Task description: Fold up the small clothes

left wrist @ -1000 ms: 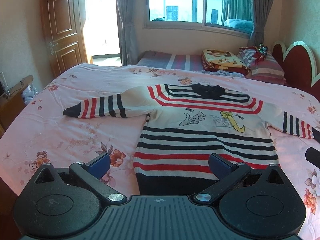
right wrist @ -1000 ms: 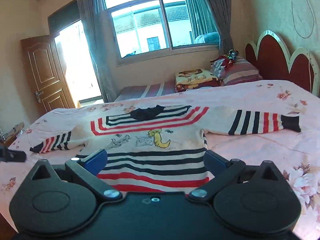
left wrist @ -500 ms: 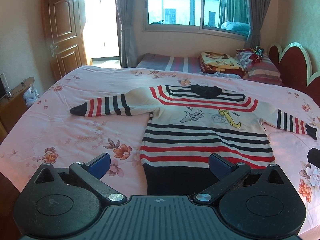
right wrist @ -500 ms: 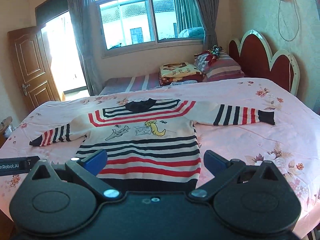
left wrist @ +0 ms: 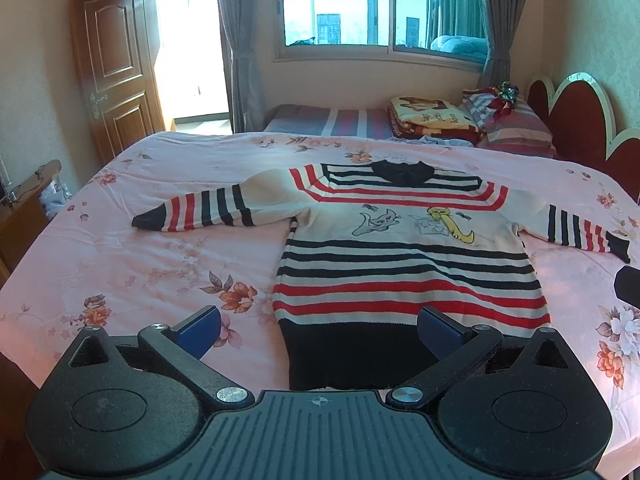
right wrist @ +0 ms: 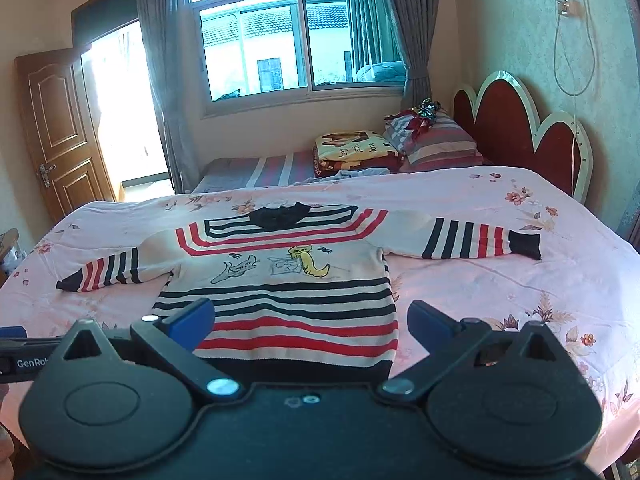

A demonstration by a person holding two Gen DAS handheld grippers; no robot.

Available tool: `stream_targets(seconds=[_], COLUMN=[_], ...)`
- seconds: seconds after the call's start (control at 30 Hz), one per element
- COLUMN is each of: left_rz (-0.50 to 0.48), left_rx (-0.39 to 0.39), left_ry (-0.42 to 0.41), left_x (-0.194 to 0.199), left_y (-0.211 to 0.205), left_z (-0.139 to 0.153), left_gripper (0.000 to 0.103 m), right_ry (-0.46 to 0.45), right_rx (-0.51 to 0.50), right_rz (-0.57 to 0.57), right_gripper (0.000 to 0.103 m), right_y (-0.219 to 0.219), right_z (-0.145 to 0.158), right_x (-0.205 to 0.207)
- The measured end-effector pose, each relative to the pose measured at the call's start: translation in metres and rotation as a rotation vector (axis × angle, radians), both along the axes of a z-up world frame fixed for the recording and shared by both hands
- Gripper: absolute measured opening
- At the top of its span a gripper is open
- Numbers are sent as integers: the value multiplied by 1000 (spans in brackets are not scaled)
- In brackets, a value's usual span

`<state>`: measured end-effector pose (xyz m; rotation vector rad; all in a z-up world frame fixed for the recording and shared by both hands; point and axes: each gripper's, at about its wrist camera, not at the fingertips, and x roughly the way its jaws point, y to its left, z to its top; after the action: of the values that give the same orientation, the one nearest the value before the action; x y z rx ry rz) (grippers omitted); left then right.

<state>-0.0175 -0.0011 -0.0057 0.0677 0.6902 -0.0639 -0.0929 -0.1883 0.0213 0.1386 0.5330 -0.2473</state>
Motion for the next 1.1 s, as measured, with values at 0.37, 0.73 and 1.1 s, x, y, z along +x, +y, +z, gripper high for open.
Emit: stream_targets(seconds=[0.37, 0.73, 1.1], left_rz=[-15, -52, -64], left_rx=[12, 27, 31], left_ry=[8, -9, -4], left_x=[0, 0, 4], left_y=[-5, -13, -16], left_z=[-7, -4, -7], left_gripper=[103, 103, 103], right_ry=[2, 0, 6], right_rx=[-30, -39, -38], right_rz=[-3, -8, -28], right_gripper=[102, 102, 102], right_y=[3, 6, 5], right_z=[-1, -1, -4], right_x=[3, 3, 6])
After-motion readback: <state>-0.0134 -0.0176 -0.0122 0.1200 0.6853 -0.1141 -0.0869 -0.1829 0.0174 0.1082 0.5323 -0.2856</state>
